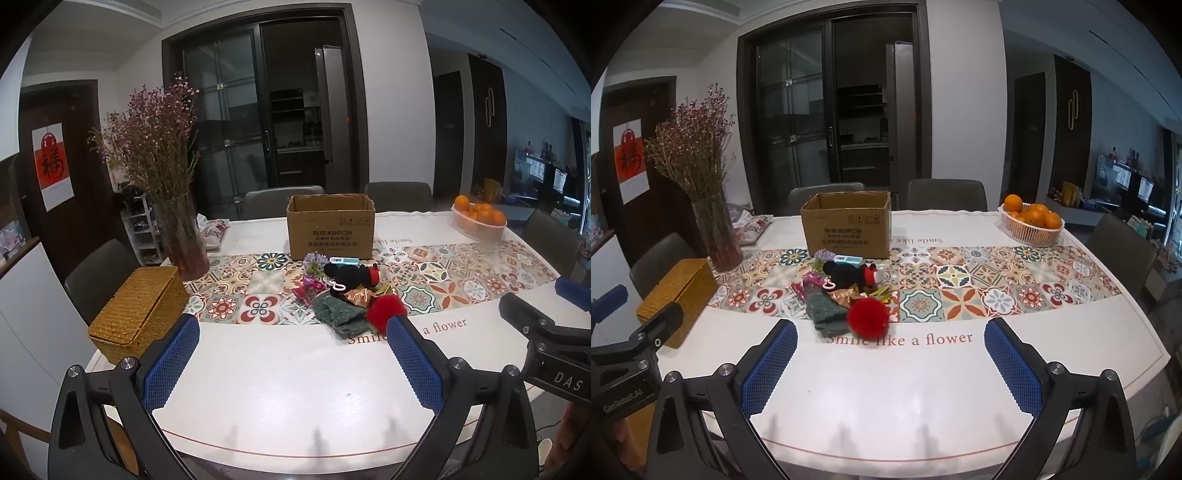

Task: Organize soft objects

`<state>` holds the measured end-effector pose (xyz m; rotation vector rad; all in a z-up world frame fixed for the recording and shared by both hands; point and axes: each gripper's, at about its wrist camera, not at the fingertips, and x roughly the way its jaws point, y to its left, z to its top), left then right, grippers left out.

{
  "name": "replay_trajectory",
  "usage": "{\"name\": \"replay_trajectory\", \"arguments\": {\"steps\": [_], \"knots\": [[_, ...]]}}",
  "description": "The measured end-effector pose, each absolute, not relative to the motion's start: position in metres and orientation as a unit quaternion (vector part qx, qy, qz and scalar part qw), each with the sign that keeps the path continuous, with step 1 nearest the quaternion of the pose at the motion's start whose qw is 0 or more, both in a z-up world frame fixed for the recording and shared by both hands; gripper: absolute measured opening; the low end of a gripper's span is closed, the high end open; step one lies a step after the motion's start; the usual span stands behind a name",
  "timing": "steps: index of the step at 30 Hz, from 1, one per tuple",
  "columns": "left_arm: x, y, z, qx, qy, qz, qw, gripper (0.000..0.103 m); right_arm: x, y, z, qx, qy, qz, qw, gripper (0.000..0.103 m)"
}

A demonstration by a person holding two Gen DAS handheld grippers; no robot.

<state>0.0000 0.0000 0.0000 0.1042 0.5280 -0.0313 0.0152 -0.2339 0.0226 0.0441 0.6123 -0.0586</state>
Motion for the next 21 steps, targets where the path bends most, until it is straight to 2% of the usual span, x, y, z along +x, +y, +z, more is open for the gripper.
{"name": "replay_trajectory", "arguments": {"steps": [21], "knots": [[-0.0051, 0.0040, 0.0025, 0.043, 0.242, -0.006, 0.969, 0.103, 0.0132, -0.2323, 0.0239, 0.019, 0.291, -0.029, 0.956, 0.103]]}}
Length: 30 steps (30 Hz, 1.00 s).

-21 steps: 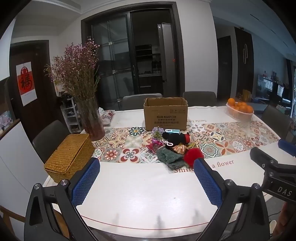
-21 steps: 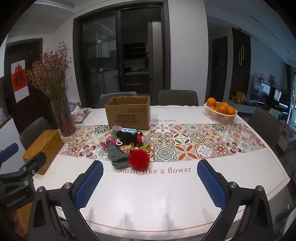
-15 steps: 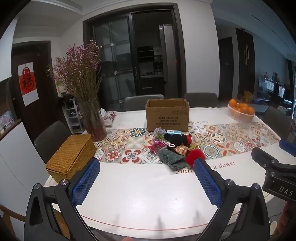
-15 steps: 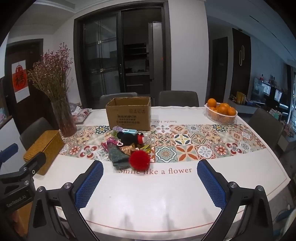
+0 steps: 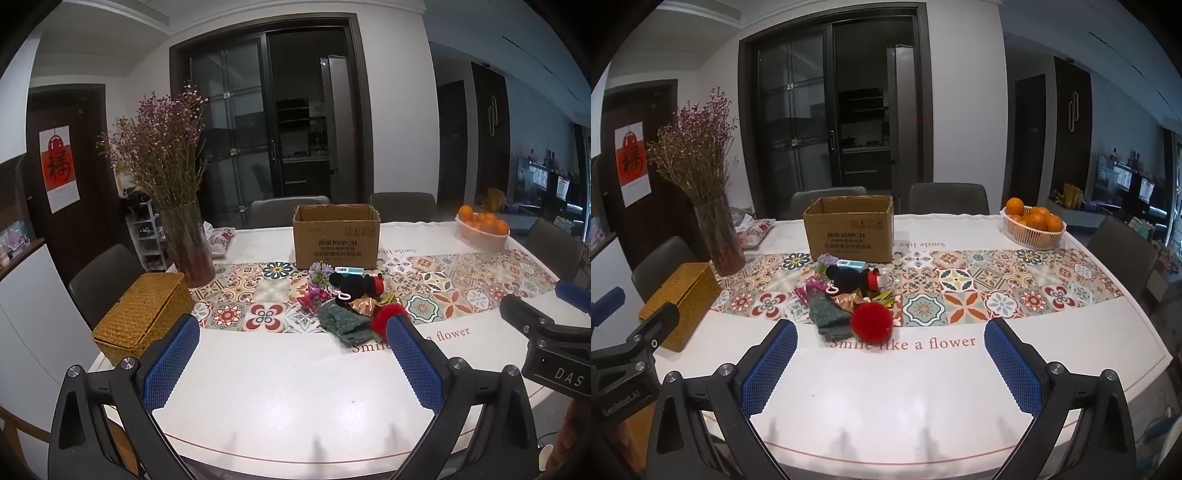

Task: Organize soft objects

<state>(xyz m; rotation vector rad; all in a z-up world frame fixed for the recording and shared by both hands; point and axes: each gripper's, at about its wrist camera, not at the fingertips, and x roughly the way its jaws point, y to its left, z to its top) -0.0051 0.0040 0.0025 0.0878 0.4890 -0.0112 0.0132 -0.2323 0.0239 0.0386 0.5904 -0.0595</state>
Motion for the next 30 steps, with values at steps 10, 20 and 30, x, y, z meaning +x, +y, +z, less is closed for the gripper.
{"name": "replay_trajectory", "arguments": {"steps": [10, 20, 30], "knots": [[-0.0054, 0.0028, 0.0018, 0.043, 0.243, -0.009, 0.969, 0.103, 0.0144, -0.2315, 0.0249, 0.021, 0.293, -0.028, 0.956, 0.103], [-0.0053, 0.0035, 0.0017, 0.043, 0.243, -0.010, 0.969, 0.103, 0.0158, -0.2317, 0.0249, 0.021, 0.295, -0.028, 0.955, 0.103], [-0.0055, 0.0008, 0.0005, 0.042, 0.246, -0.012, 0.968, 0.103, 0.0168, -0.2336, 0.0245, 0.023, 0.296, -0.028, 0.955, 0.103]]}}
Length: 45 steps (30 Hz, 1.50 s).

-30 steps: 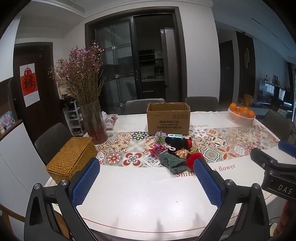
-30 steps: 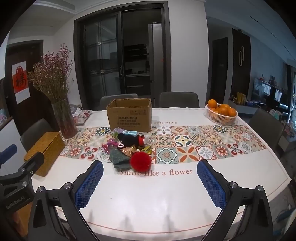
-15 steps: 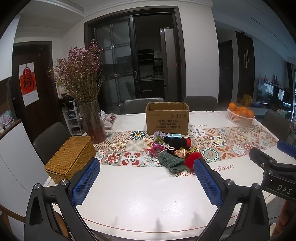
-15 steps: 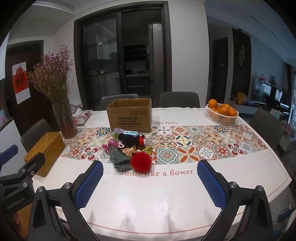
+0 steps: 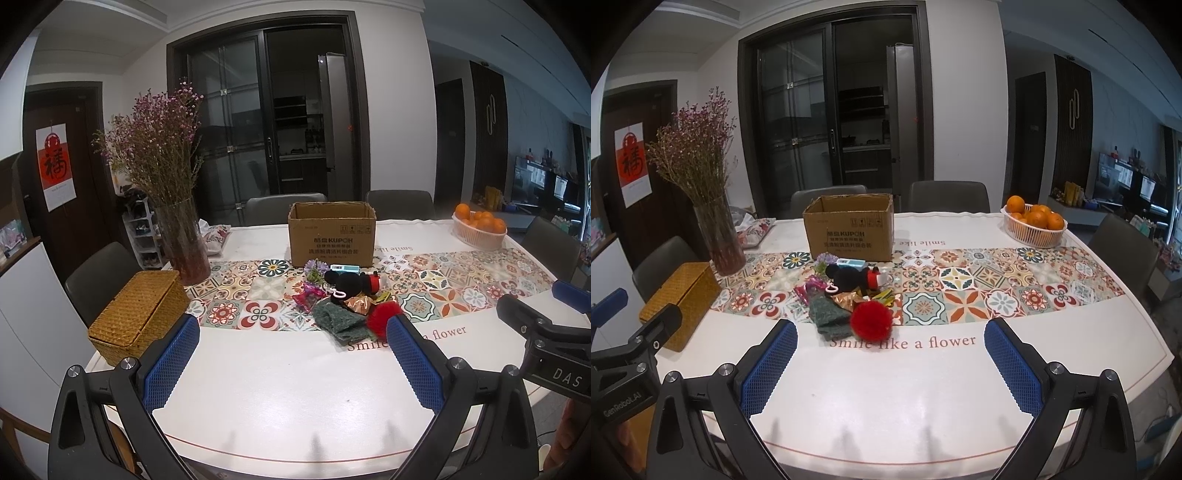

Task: Organize soft objects

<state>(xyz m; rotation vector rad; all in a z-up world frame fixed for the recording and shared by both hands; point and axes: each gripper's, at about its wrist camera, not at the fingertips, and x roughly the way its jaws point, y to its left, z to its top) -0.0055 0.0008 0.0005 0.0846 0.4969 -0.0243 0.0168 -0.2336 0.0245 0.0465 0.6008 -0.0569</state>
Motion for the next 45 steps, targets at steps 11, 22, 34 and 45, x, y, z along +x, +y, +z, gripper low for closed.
{"name": "replay_trajectory", "arguments": {"steps": [11, 22, 34, 45], "knots": [[-0.004, -0.001, 0.001, 0.041, 0.248, -0.014, 0.968, 0.103, 0.018, -0.234, 0.025, 0.024, 0.298, -0.025, 0.954, 0.103], [-0.002, -0.006, -0.001, 0.043, 0.250, -0.016, 0.967, 0.103, 0.020, -0.234, 0.025, 0.025, 0.299, -0.027, 0.954, 0.103], [-0.002, -0.004, -0.002, 0.043, 0.251, -0.016, 0.967, 0.103, 0.023, -0.233, 0.022, 0.024, 0.302, -0.023, 0.953, 0.103], [0.017, 0.004, -0.013, 0.027, 0.279, -0.026, 0.959, 0.103, 0.040, -0.230, 0.010, 0.028, 0.324, -0.027, 0.945, 0.103]]}}
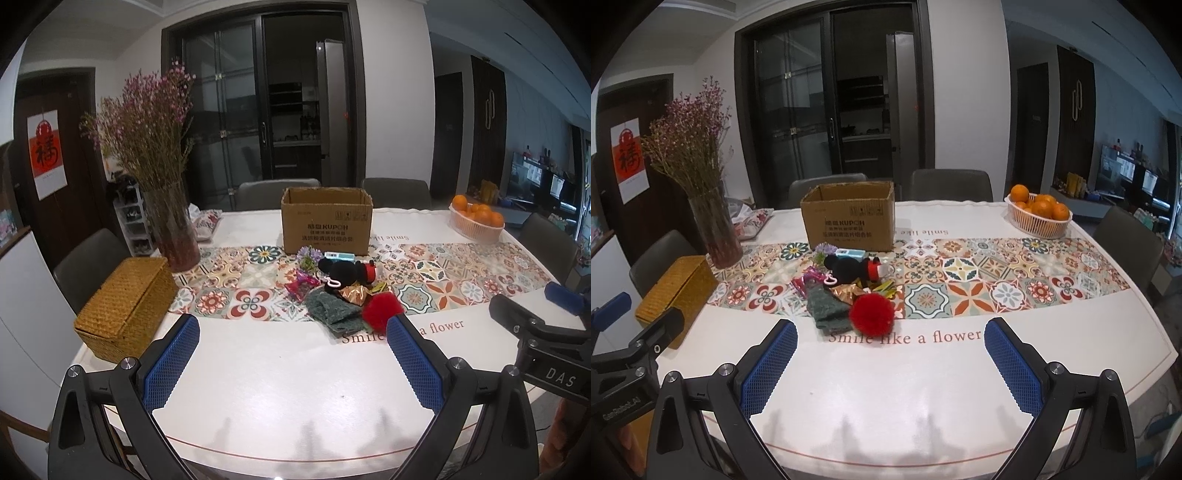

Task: Organize soft objects

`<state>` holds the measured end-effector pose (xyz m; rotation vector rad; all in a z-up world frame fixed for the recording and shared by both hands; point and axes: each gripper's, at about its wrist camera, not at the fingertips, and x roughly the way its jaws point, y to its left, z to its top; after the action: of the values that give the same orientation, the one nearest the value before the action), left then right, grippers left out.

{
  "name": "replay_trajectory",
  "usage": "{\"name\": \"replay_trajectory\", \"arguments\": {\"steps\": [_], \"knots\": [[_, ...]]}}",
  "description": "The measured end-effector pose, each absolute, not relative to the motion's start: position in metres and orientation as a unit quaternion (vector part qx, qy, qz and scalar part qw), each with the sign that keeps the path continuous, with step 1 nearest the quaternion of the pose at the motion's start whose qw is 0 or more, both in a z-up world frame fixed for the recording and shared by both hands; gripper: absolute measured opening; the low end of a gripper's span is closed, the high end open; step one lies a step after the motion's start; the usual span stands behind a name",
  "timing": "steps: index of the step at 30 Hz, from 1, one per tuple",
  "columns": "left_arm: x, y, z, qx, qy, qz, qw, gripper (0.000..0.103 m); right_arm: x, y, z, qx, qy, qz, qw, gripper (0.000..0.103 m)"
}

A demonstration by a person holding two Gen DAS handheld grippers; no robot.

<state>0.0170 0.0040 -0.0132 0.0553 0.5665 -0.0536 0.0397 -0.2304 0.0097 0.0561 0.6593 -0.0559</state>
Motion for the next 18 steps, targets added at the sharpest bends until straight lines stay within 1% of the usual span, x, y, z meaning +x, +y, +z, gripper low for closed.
{"name": "replay_trajectory", "arguments": {"steps": [7, 18], "knots": [[0.051, 0.008, -0.030, 0.003, 0.325, -0.045, 0.945, 0.103, 0.069, -0.228, -0.010, 0.036, 0.348, -0.029, 0.936, 0.103], [0.132, 0.012, -0.055, -0.004, 0.384, -0.081, 0.920, 0.102, 0.137, -0.217, -0.047, 0.041, 0.404, -0.049, 0.913, 0.103]]}}
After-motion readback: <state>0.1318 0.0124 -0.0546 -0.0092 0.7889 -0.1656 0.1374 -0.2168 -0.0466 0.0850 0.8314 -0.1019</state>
